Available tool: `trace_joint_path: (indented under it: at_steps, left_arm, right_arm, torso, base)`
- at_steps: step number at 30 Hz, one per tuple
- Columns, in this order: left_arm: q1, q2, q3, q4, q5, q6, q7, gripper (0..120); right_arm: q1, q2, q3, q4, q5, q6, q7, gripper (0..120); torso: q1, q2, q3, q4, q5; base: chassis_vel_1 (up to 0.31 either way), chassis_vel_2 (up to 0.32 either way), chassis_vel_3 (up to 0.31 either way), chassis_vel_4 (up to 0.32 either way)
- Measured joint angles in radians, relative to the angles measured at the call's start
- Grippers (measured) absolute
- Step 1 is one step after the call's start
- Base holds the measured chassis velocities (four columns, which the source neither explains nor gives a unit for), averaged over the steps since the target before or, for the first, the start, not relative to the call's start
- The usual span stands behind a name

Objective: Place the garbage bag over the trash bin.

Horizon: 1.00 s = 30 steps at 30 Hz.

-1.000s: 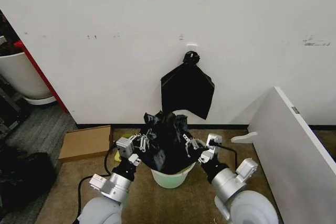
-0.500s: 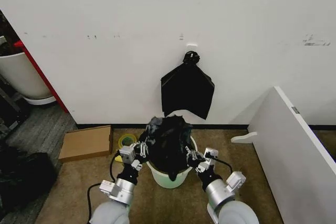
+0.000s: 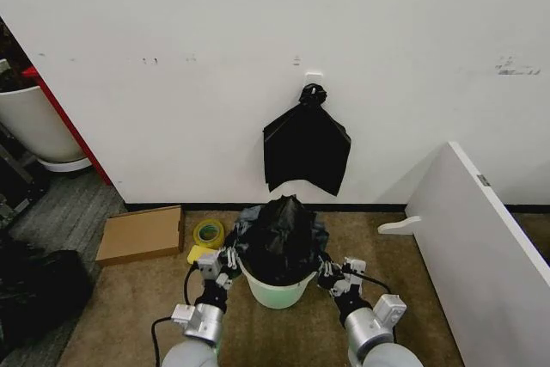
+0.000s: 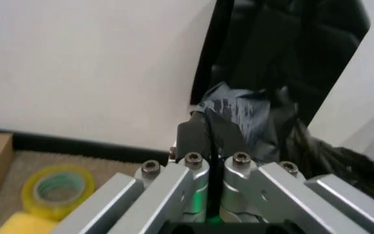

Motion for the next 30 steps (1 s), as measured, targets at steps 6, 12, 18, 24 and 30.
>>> trace_joint_path:
  at_steps: [6,12,18,24,30]
  left_arm:
    - [0.019,0.007,-0.005,0.018,0.0,-0.003,-0.006,0]
    - [0.02,0.021,-0.012,0.027,-0.019,-0.002,-0.011,0]
    - [0.05,0.024,-0.014,0.024,-0.026,-0.001,-0.012,0]
    - [0.094,0.023,-0.015,0.014,-0.023,-0.001,-0.013,0]
    - [0.14,0.038,-0.02,0.014,-0.013,-0.002,-0.012,0]
  right_arm:
    - [-0.003,-0.01,-0.003,-0.007,-0.06,-0.014,0.044,0]
    - [-0.012,-0.022,-0.002,-0.007,-0.115,-0.067,0.078,0]
    - [-0.044,-0.026,-0.001,0.0,-0.149,-0.104,0.11,0]
    - [-0.058,-0.029,-0.001,0.017,-0.152,-0.165,0.132,0]
    - [-0.063,-0.029,-0.001,0.031,-0.143,-0.26,0.142,0]
  torso:
    - [0.0,0.0,0.0,-0.0001,0.0]
    - [0.0,0.0,0.0,-0.0001,0.0]
    - [0.0,0.0,0.0,-0.0001,0.0]
    - [0.0,0.0,0.0,-0.0001,-0.0001]
    - [0.0,0.0,0.0,-0.0001,0.0]
  base:
    - [0.0,0.0,0.0,0.0]
    - [0.0,0.0,0.0,0.0]
    - [0.0,0.0,0.0,0.0]
    - [0.0,0.0,0.0,0.0]
    - [0.0,0.0,0.0,0.0]
